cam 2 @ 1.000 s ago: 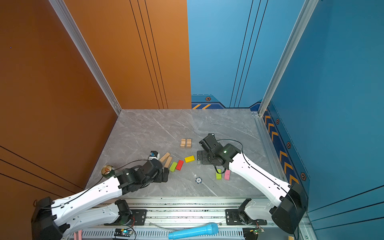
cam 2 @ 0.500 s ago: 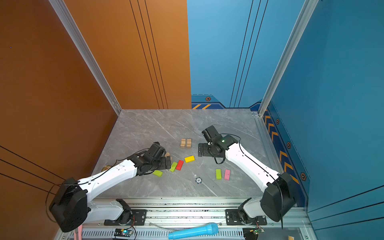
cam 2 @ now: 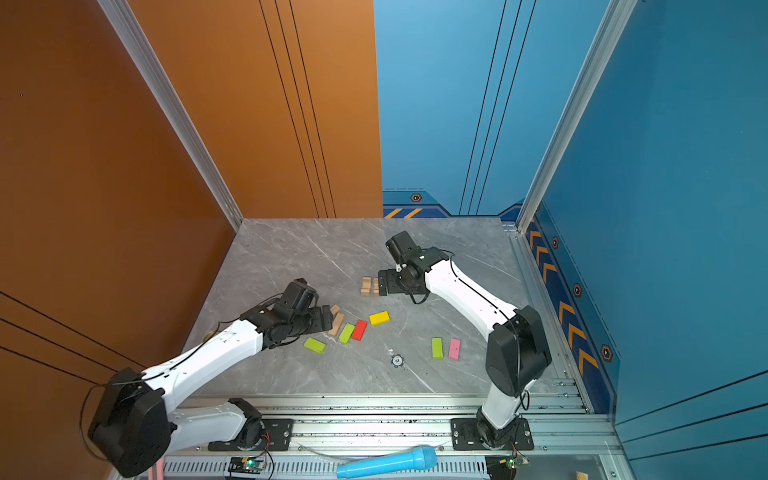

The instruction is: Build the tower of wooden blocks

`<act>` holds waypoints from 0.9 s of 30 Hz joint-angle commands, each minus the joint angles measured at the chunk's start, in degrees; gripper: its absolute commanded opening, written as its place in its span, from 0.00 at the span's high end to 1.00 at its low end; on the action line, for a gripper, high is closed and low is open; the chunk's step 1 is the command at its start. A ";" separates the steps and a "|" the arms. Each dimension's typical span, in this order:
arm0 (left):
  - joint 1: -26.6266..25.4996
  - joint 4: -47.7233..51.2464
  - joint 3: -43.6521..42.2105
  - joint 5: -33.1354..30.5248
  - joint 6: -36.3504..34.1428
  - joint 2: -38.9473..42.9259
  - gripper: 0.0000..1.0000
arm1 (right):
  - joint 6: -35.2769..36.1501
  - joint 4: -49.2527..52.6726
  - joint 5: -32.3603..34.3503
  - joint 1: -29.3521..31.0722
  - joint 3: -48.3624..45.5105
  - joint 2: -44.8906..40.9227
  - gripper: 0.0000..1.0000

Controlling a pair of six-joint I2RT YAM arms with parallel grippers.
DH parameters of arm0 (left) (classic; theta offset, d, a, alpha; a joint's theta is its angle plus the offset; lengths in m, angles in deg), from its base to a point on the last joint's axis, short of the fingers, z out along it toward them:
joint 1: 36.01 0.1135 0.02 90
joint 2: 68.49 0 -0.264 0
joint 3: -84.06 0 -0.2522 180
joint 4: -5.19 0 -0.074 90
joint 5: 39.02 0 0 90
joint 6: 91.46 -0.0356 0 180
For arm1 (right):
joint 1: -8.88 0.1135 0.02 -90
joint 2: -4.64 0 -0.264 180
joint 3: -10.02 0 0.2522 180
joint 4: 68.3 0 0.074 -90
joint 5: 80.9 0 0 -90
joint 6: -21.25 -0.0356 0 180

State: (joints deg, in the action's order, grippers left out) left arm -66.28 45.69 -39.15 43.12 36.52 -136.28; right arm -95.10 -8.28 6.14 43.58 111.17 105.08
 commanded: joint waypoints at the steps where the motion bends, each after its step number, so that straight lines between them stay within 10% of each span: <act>1: 0.78 2.21 -3.02 -0.36 1.31 4.03 0.03 | 1.08 1.19 -0.74 1.22 3.06 3.27 0.02; 27: 10.69 3.67 -4.88 5.60 -1.98 13.54 0.02 | -9.49 11.28 8.59 4.50 38.81 38.08 0.01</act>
State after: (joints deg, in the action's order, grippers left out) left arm -56.66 47.94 -42.85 46.44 35.80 -123.82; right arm -103.10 -1.17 12.44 48.30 147.61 141.71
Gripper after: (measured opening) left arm 0.983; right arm 0.993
